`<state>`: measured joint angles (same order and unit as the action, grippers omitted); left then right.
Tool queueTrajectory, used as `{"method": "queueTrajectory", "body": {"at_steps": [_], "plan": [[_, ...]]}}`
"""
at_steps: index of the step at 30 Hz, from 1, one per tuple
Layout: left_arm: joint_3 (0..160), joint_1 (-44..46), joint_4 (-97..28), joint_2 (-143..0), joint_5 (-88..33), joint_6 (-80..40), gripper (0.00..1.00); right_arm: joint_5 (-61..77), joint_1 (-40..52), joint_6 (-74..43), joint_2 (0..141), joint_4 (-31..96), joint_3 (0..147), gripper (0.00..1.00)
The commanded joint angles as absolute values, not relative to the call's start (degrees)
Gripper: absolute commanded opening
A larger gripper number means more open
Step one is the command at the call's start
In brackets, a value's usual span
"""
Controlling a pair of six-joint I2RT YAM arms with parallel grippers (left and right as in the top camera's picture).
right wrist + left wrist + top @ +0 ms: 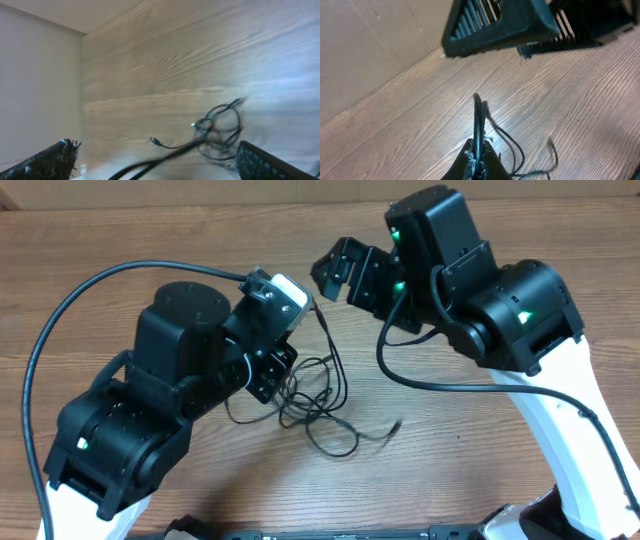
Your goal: Untangle cables
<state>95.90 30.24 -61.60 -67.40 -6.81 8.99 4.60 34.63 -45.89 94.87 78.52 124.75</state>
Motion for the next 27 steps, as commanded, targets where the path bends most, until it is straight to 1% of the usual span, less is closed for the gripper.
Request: {"method": "queueTrajectory", "body": {"at_steps": [1,8,10,14,16,20,27], "plan": [[95.9,30.0,-61.0,-65.0,-7.1,8.1,0.04,2.0,32.6,-37.8,93.9,78.9,125.2,1.00],[97.4,30.0,-60.8,-63.5,-6.8,6.9,0.04,2.3,30.2,-20.9,93.9,80.8,124.8,1.00],[98.7,30.0,-60.5,-63.6,-4.5,4.1,0.04,3.6,30.2,-14.9,93.9,81.6,124.8,1.00],[100.7,30.0,-58.5,-63.6,0.5,-4.2,0.04,11.7,30.2,3.6,93.9,84.8,124.8,1.00],[102.0,30.0,-57.4,-63.6,2.2,-7.5,0.04,15.4,30.2,10.4,93.9,86.7,124.7,1.00],[104.9,30.0,-54.8,-63.6,3.6,-11.2,0.04,22.5,30.2,18.0,93.9,88.0,123.8,1.00],[110.8,30.0,-54.6,-64.5,4.6,-12.9,0.04,28.9,30.6,24.6,94.0,88.7,120.4,0.98]]}}
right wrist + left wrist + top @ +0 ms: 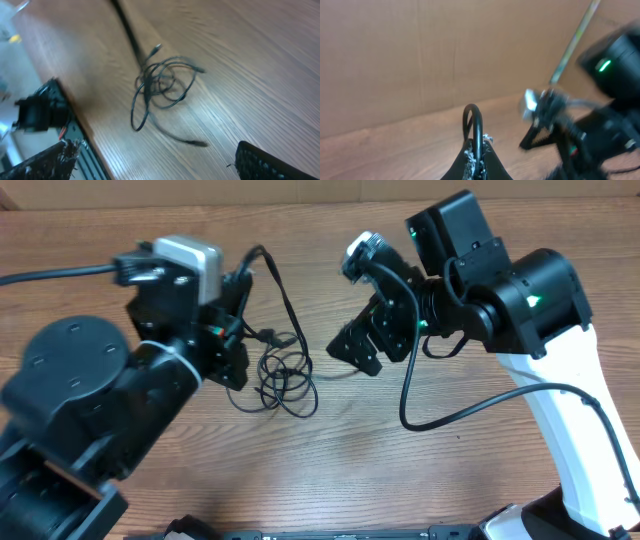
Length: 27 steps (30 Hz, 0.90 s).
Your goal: Untangle cables
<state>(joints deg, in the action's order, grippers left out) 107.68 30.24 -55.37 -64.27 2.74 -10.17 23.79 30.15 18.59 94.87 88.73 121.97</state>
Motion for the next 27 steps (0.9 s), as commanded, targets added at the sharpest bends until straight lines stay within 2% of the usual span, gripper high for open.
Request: {"method": "queueTrajectory", "body": {"at_steps": [1,6,9,16,18,20,27], "plan": [[111.5,30.0,-54.6,-64.5,4.7,-13.0,0.04,28.8,30.8,24.6,93.9,88.3,119.4,0.97],[114.2,30.0,-54.6,-65.6,4.5,-14.0,0.04,28.8,30.8,24.0,93.9,86.4,112.5,0.96],[115.3,30.0,-54.2,-66.4,4.5,-15.1,0.04,29.2,31.0,23.4,93.9,84.2,107.8,0.89],[115.7,30.0,-52.6,-67.1,4.5,-15.7,0.04,37.1,31.2,23.4,93.9,76.9,100.2,0.86],[115.7,30.0,-52.0,-67.1,4.5,-15.7,0.04,38.6,31.4,23.4,94.0,75.4,99.2,0.79],[115.7,30.0,-51.3,-67.1,4.5,-15.7,0.04,38.9,32.1,23.4,94.0,73.5,98.0,0.77],[115.7,30.0,-50.3,-67.1,4.5,-15.9,0.04,38.9,35.6,23.4,94.0,67.8,94.8,0.77]]}}
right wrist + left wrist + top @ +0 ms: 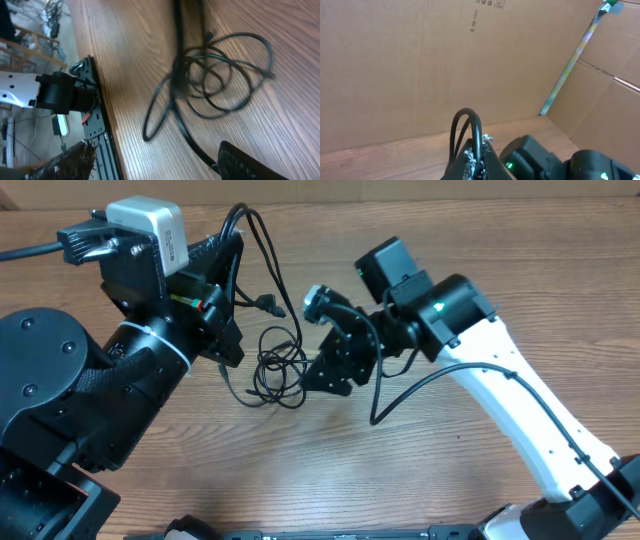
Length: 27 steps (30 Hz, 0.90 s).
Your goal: Untangle cables
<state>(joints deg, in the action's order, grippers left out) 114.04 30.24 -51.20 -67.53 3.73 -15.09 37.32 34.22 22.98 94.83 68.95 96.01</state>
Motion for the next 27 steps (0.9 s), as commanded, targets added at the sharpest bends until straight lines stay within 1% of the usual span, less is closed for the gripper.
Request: {"method": "queueTrajectory", "body": {"at_steps": [1,4,5,6,8,9,13,14,15,16,17,19,21,27], "plan": [[115.7,30.0,-50.0,-67.1,4.5,-16.0,0.04,38.9,36.2,23.4,94.0,67.0,94.3,0.77],[115.7,30.0,-49.3,-67.1,4.5,-16.8,0.04,38.9,37.6,22.6,94.0,64.5,92.6,0.74],[115.7,30.0,-49.1,-67.1,4.5,-16.8,0.04,38.9,38.1,22.0,94.0,63.4,92.0,0.72],[115.7,30.0,-49.0,-67.1,4.5,-16.8,0.04,38.7,38.5,20.7,94.0,62.0,91.3,0.69],[115.7,30.0,-49.1,-67.1,4.5,-16.8,0.04,38.7,39.0,19.1,94.0,59.6,89.8,0.58],[115.7,30.0,-49.1,-67.1,4.5,-16.8,0.04,38.7,39.0,18.2,94.0,58.7,89.1,0.56],[116.1,30.0,-49.1,-67.1,4.5,-16.8,0.04,38.7,39.0,16.1,94.0,56.0,86.2,0.55],[116.2,30.0,-49.1,-67.1,4.5,-16.8,0.04,38.7,39.0,15.6,94.0,55.2,85.4,0.46],[116.3,30.0,-49.1,-67.1,4.5,-16.8,0.04,38.7,39.0,15.1,94.0,54.4,84.7,0.29],[116.5,30.0,-49.2,-67.1,4.5,-16.7,0.04,38.6,39.0,14.7,94.0,53.9,84.3,0.10],[116.5,30.0,-49.3,-67.1,4.5,-16.7,0.04,38.6,39.0,14.7,94.0,53.6,84.1,0.04],[116.5,30.0,-49.5,-67.0,4.5,-16.7,0.04,38.5,38.9,14.6,94.0,53.0,84.0,0.04],[116.5,30.0,-50.0,-67.0,4.5,-16.7,0.04,35.3,38.8,11.8,94.0,51.7,84.0,0.04],[116.5,30.0,-52.0,-67.0,6.9,-16.2,0.04,14.6,38.4,-0.5,94.0,49.3,84.0,0.04]]}}
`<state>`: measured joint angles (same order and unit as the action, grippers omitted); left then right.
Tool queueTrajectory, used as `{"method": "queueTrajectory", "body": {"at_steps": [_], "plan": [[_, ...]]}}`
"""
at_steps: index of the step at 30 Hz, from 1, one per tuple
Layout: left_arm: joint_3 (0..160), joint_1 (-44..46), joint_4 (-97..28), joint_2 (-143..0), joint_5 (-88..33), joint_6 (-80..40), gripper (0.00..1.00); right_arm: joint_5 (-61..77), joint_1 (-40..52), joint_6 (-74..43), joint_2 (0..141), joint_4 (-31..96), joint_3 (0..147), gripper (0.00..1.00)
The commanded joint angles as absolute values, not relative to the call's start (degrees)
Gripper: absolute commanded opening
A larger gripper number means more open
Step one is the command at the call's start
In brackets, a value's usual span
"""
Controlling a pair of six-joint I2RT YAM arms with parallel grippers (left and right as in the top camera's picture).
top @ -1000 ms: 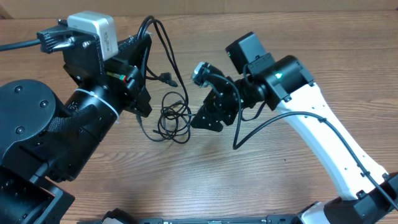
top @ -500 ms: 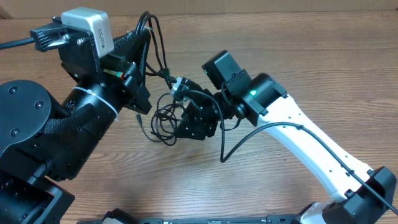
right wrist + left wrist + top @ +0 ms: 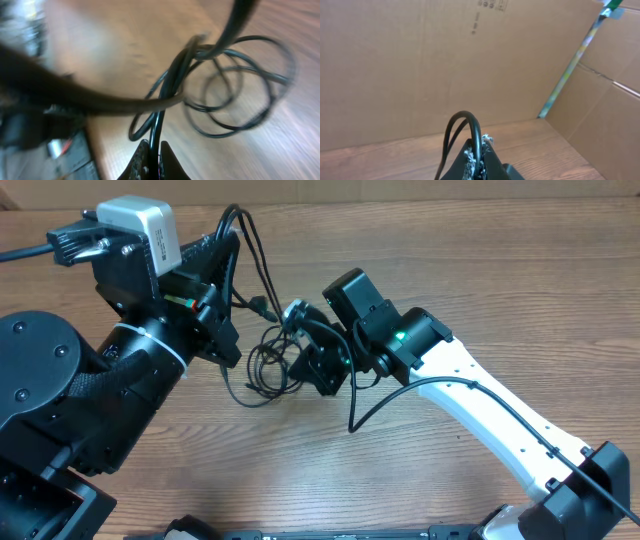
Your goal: Untangle cables
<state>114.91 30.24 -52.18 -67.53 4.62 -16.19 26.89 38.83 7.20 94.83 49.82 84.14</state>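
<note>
A tangle of thin black cables [image 3: 268, 370] lies on the wooden table [image 3: 450, 270], with strands rising from it to a loop [image 3: 238, 225]. My left gripper [image 3: 225, 248] is held high and shut on that loop; in the left wrist view the loop [image 3: 464, 125] arches out of the closed fingers [image 3: 487, 162]. My right gripper [image 3: 312, 368] is low at the tangle's right side, shut on one strand [image 3: 156, 132] that runs up between its fingers [image 3: 167, 165]. Blurred coils [image 3: 235, 95] lie beyond it.
A cardboard wall [image 3: 395, 60] with a taped strip [image 3: 570, 70] stands behind the table. The right arm's own thick cable [image 3: 400, 395] droops over the table's middle. The bulky left arm [image 3: 90, 400] covers the left side.
My right gripper, which stood open beside the tangle, is now shut on one of its strands and lies closer in. The left gripper still holds the loop high, barely moved.
First my left gripper held a cable low over the table while the right stood open at the back. Then the left had the cable raised and the right was open near the tangle. The right was then beside the tangle, and now grips a strand.
</note>
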Motion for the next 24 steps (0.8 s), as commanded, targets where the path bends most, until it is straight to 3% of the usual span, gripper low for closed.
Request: {"method": "queueTrajectory", "body": {"at_steps": [1,6,10,24], "plan": [[116.5,30.0,-52.2,-67.0,7.3,-15.6,0.04,10.9,37.9,-3.0,93.9,49.3,84.0,0.04],[116.5,30.0,-52.7,-66.5,8.4,-14.7,0.04,-3.0,32.2,-16.2,93.9,50.2,84.0,0.04],[116.5,30.0,-52.9,-65.5,9.7,-13.9,0.04,-3.3,24.1,-24.0,93.9,51.6,84.1,0.04],[116.6,30.0,-56.7,-62.2,21.4,-12.4,0.04,1.5,-0.1,-25.7,91.6,55.5,84.1,0.04]]}}
